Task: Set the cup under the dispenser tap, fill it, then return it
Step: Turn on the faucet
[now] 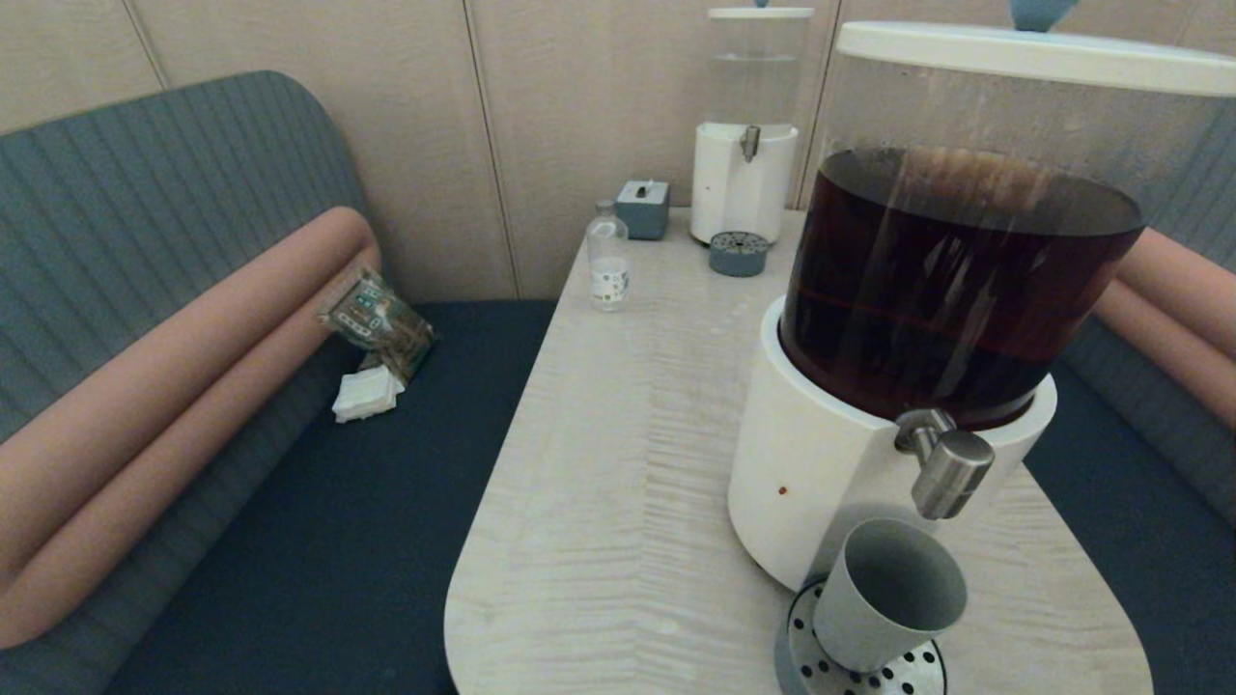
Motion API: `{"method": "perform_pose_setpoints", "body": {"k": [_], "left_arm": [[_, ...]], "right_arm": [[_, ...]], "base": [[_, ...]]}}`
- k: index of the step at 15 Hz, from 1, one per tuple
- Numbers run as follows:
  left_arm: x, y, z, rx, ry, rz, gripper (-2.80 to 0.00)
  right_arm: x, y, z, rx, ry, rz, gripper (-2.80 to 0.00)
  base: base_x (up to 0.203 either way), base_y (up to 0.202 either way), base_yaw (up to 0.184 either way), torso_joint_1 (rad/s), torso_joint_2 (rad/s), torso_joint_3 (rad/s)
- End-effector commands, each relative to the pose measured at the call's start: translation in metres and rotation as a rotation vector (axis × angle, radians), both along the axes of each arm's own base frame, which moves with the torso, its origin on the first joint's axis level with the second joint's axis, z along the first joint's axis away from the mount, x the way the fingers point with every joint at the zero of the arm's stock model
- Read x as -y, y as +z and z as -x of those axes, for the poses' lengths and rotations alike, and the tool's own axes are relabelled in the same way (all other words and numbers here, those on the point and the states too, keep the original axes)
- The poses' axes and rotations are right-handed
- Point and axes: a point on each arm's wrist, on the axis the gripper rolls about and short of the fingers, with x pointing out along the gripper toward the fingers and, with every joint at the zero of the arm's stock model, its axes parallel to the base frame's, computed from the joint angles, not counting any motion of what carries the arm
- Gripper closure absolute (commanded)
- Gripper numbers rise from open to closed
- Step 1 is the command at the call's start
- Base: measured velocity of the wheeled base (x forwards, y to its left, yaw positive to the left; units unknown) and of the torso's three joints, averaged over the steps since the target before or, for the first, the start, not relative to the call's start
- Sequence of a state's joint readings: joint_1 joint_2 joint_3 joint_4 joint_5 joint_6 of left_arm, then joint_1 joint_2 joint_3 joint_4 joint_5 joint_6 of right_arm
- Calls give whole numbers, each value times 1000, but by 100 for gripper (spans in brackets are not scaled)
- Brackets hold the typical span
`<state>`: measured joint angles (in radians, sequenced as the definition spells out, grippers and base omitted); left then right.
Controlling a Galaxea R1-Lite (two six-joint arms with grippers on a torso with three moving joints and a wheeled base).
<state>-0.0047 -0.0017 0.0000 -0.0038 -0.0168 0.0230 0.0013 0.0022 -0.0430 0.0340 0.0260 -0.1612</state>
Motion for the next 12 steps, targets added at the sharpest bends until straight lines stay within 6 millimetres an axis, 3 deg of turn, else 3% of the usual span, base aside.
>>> {"method": "perform_pose_setpoints", "body": {"k": [1, 4, 7, 9, 12], "left_arm": [[0, 0, 0, -1, 0, 0, 0], [0, 0, 0, -1, 0, 0, 0], [0, 0, 0, -1, 0, 0, 0], [0, 0, 0, -1, 0, 0, 0], [0, 0, 0, -1, 0, 0, 0]], "right_arm": [[0, 41, 13, 80, 8, -19, 0], [-2, 139, 30, 115, 108, -120, 0], [-6, 221, 3, -19, 270, -227, 0], [-9, 246, -26, -177, 410, -290, 0], [-14, 249, -67, -421, 606, -387, 0]], "base": [[0, 0, 0, 0, 0, 0], [0, 0, 0, 0, 0, 0], [0, 0, 0, 0, 0, 0], [0, 0, 0, 0, 0, 0], [0, 0, 0, 0, 0, 0]]}}
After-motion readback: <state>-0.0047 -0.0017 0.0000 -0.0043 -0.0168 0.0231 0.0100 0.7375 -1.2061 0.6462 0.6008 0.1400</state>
